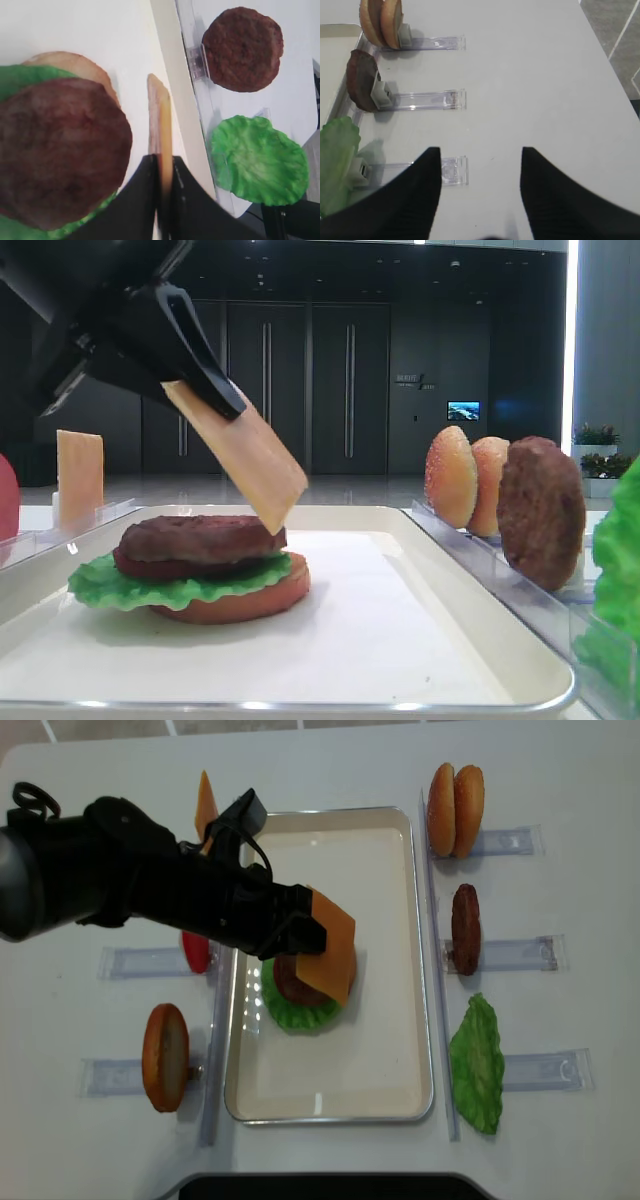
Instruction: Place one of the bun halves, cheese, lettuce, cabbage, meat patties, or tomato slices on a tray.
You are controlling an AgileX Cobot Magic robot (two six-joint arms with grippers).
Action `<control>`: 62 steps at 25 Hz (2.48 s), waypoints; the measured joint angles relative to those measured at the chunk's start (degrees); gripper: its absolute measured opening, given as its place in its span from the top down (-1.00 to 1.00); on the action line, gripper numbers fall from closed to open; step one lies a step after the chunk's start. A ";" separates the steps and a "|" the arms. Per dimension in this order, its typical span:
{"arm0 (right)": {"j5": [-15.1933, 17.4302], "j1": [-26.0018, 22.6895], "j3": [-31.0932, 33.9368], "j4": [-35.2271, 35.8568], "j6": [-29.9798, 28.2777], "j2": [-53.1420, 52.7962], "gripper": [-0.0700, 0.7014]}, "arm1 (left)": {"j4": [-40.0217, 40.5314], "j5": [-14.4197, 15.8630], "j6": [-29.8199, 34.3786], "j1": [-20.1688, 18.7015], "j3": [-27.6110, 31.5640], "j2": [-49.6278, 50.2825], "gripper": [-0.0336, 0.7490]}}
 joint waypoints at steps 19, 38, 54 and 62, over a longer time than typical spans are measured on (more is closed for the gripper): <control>0.00 0.00 0.00 0.00 0.00 0.00 -0.08 | 0.91 -1.18 1.58 1.32 0.00 3.52 0.83; 0.00 0.00 0.00 0.00 0.00 0.00 -0.08 | 5.53 3.13 0.64 6.16 0.00 3.57 -0.02; 0.00 0.00 0.00 0.00 0.00 0.00 -0.08 | 35.48 9.45 -25.94 7.41 -10.32 -0.09 -0.34; 0.00 0.00 0.00 0.00 0.00 0.00 -0.08 | 59.57 22.01 -45.16 7.45 -28.57 -0.09 -0.30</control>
